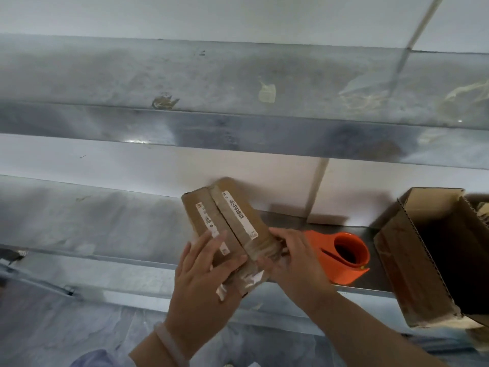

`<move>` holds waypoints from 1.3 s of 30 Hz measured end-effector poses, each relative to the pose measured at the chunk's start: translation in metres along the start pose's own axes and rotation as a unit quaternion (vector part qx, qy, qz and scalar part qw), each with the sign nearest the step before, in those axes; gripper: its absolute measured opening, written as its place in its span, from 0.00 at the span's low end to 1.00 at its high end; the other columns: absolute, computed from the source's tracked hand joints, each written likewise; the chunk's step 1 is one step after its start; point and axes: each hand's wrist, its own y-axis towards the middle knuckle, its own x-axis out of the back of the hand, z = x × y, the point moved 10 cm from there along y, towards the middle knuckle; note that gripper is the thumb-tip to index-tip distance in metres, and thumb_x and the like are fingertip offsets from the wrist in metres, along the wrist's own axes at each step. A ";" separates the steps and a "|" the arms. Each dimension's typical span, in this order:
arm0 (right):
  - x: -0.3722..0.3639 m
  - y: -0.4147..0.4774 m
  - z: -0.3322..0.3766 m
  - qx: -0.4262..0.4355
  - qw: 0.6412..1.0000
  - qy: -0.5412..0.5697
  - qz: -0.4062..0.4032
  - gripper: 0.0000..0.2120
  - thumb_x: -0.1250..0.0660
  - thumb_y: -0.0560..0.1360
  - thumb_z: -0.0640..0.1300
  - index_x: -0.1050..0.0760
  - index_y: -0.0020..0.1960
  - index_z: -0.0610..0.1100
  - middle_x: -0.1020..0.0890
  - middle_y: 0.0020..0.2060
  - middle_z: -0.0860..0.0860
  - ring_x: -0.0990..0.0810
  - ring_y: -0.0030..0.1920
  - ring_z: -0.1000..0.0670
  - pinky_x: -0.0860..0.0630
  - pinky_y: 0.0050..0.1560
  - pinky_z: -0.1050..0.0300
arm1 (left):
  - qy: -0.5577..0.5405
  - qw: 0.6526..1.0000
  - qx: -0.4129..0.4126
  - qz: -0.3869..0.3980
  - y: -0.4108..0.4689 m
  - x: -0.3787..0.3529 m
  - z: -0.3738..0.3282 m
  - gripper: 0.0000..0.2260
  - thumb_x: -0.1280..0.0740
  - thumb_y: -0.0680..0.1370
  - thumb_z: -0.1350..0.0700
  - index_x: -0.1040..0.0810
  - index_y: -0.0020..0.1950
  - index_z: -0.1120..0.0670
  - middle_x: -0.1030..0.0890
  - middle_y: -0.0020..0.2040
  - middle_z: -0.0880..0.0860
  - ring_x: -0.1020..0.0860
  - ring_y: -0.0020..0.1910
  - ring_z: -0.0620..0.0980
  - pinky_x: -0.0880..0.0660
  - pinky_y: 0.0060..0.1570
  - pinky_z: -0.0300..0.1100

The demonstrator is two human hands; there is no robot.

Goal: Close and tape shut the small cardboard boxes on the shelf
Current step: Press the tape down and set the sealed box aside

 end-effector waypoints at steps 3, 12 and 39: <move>-0.021 -0.003 0.005 -0.006 1.000 0.025 -0.002 0.29 0.33 0.71 0.60 0.37 0.70 0.60 0.33 0.61 0.63 0.33 0.63 0.62 0.32 0.68 0.58 | -0.097 0.987 0.125 0.006 -0.014 -0.008 0.025 0.29 0.34 0.73 0.41 0.33 0.74 0.45 0.45 0.80 0.51 0.44 0.78 0.55 0.33 0.69 0.62; -0.058 -0.008 0.002 -0.025 0.981 0.192 0.016 0.32 0.29 0.75 0.51 0.44 0.67 0.72 0.32 0.62 0.70 0.30 0.66 0.61 0.29 0.68 0.55 | -0.261 0.923 0.275 -0.067 -0.017 -0.030 0.053 0.41 0.28 0.67 0.33 0.40 0.75 0.40 0.39 0.76 0.49 0.36 0.74 0.47 0.27 0.67 0.50; -0.034 0.005 0.039 0.369 0.921 -0.121 0.037 0.17 0.41 0.81 0.56 0.18 0.60 0.51 0.22 0.66 0.53 0.29 0.70 0.50 0.32 0.70 0.56 | 0.030 0.997 -0.065 -0.021 0.006 0.011 0.012 0.11 0.33 0.78 0.41 0.14 0.48 0.44 0.16 0.50 0.41 0.20 0.50 0.47 0.25 0.54 0.52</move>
